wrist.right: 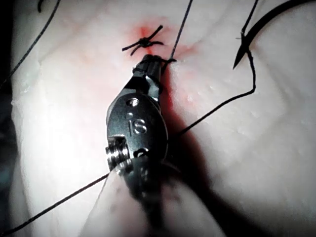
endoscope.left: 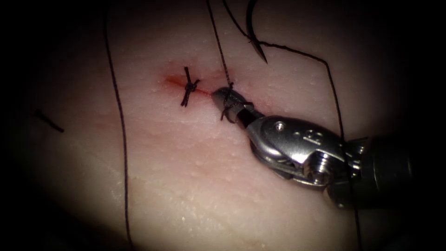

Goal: Wound Closure
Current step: Right hand grips tail and pulls down through loop while left hand pulls up on working end to tighten knot

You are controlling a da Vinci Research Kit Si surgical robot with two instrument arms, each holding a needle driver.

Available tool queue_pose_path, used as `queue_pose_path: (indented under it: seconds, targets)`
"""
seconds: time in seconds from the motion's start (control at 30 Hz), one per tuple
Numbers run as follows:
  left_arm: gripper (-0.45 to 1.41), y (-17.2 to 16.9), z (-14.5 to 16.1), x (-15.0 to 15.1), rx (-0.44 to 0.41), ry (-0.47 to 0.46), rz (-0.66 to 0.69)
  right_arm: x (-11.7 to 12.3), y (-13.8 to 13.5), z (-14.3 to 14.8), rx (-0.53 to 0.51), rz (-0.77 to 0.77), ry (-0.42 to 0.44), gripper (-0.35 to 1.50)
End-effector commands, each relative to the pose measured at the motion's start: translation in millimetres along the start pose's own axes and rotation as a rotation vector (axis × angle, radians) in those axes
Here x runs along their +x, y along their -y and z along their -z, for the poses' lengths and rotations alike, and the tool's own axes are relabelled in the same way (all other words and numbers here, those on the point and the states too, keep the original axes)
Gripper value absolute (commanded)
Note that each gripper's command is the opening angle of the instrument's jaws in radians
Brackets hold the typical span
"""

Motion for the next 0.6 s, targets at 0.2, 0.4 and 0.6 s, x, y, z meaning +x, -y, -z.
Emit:
queue_pose_path:
  seconds: [0.2, 0.4, 0.6]
  targets:
    - [-0.45, 2.7, -1.5, -0.6, 0.056, -0.002, -0.012, -0.8, 1.2, 0.6, 0.008, 0.002, 0.012, -0.35]
    - [-0.45, 5.0, -3.3, -1.4, 0.082, 0.011, -0.021, -1.2, 2.0, 1.0, 0.008, 0.007, 0.022, -0.35]
    - [-0.45, 6.3, -4.8, -2.4, 0.105, 0.029, -0.025, -1.7, 3.9, 2.1, 0.011, 0.013, 0.040, -0.35]
